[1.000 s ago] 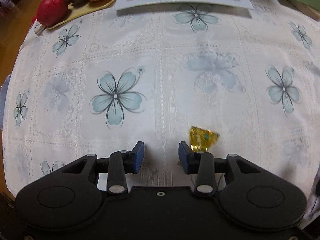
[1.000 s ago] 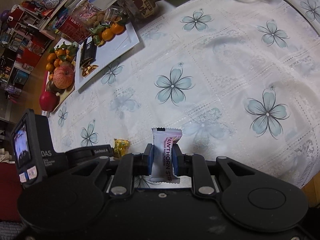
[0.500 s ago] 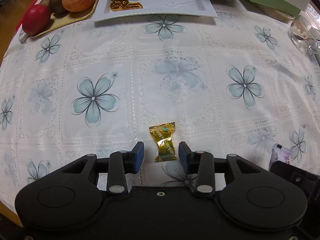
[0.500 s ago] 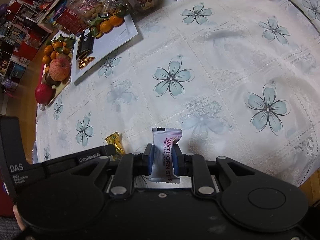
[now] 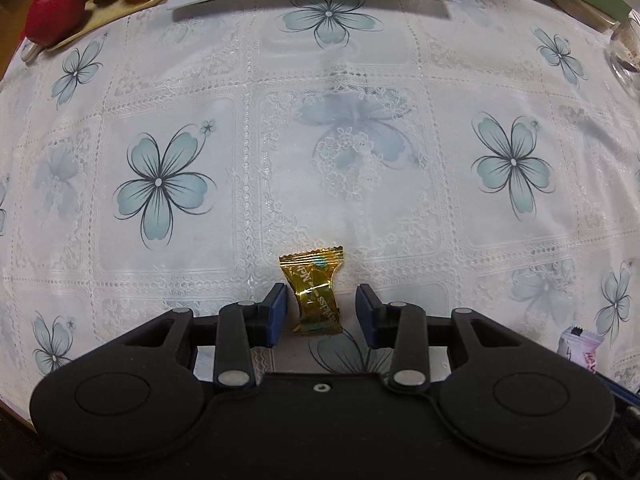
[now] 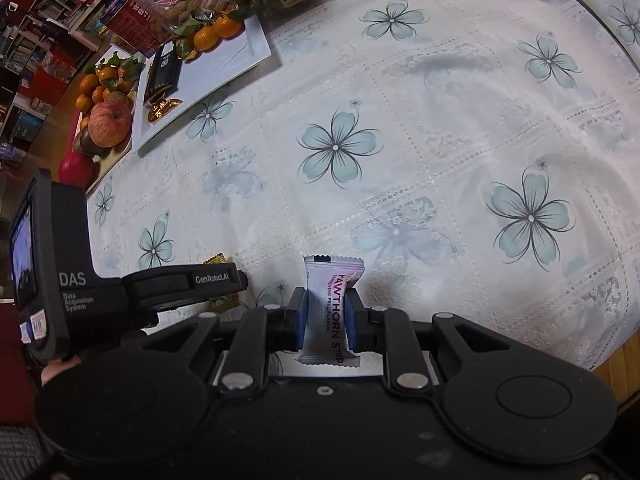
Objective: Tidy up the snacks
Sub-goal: 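Lift both held packets and carry them over the gold tray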
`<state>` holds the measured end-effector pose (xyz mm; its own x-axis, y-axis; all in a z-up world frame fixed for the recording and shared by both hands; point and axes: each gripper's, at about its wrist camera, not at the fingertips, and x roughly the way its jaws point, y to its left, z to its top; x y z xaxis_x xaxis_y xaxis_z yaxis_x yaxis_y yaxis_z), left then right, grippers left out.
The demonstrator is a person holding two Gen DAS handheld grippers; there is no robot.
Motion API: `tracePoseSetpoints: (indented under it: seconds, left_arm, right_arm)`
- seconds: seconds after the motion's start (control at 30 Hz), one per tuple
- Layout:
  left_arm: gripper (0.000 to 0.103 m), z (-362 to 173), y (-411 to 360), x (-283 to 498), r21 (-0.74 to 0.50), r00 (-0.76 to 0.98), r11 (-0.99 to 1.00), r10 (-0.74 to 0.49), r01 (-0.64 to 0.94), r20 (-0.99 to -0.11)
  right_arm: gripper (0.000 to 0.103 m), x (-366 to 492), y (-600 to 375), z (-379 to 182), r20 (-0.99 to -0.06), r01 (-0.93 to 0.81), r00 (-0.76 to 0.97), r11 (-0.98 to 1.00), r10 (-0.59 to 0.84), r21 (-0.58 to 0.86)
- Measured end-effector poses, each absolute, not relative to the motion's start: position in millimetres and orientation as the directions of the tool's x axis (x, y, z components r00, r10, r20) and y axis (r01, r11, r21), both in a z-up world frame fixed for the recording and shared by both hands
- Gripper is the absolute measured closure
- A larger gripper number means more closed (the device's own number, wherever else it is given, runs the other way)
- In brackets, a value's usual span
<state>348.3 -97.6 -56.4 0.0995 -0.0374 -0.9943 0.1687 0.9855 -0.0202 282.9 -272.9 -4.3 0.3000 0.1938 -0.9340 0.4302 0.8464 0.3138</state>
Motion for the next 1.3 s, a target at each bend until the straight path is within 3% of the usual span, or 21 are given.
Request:
tracePoseSetpoints:
  seconds: [0.1, 0.37, 0.77, 1.17, 1.3]
  left_arm:
    - [0.077, -54.7, -91.7, 352.9, -0.025, 0.083, 0.991, -0.036, 0.131, -0.996]
    - [0.077, -28.7, -60.9, 340.4, -0.073, 0.061, 0.997, -0.074, 0.028, -0.995]
    - [0.077, 38.5, -39.0, 246.9, -0.146, 0.064, 0.988, -0.149, 0.056, -0.987]
    - [0.077, 34.9, -33.8, 165.7, -0.079, 0.111, 0.990, -0.092, 0.117, -0.989]
    - [0.077, 29.3, -34.4, 151.3, -0.129, 0.089, 0.983, -0.141, 0.131, -0.986]
  right_arm:
    - [0.082, 282.5, -273.6, -4.9, -0.935, 0.429, 0.298, 0.848, 0.191, 0.310]
    - [0.082, 277.2, -280.3, -1.3, -0.931, 0.427, 0.311, 0.847, 0.192, 0.318]
    - [0.082, 240.0, -283.1, 10.9, -0.912, 0.352, 0.373, 0.883, 0.171, 0.310]
    - [0.082, 140.0, -279.5, 15.6, -0.879, 0.287, 0.413, 0.882, 0.238, 0.373]
    - [0.082, 110.1, -270.1, 11.5, -0.885, 0.283, 0.418, 0.896, 0.205, 0.342]
